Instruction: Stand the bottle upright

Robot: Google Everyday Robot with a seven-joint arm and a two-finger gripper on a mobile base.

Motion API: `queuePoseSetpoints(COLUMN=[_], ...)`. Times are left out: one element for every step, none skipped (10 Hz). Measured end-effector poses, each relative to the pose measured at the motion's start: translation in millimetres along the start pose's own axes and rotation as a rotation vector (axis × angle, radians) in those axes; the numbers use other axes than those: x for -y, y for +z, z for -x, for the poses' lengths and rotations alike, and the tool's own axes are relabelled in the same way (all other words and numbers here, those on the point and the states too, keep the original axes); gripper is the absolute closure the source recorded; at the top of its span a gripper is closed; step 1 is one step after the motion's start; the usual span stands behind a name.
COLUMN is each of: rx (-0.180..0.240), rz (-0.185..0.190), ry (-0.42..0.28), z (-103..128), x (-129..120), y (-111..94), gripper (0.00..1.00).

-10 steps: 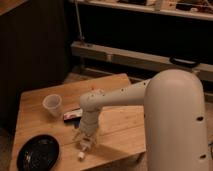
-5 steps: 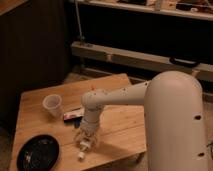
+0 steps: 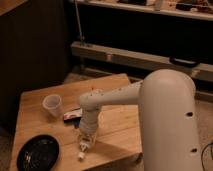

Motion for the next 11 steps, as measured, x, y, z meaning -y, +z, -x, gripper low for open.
queuePoseSetpoints(rx=[0.003,0.006,0.006,0.006,0.003,-0.01,-0.019,-0.033,-0.041,-0.047,-0.048], rz=[0.002,0.002,0.002,0.002,-0.013,-0.063,-0.12,-0.197,-0.254,-0.338,-0.41], ry=[-0.003,-0.003,-0.002,-0.002,0.0,-0.003,-0.004,-0.012,-0.018,-0.028,-0.038], z=[0,0,0,0,0,-1,0,4,8,15,22], x=[2,3,2,2,0,-6,-19,-31,-39,-52,-61], y=[3,5,5,5,1,-9,-23,-47,-67,-98,-123], gripper=[0.85,0.95,0.99,1.0,1.0,1.0,1.0,1.0,1.0,1.0,1.0])
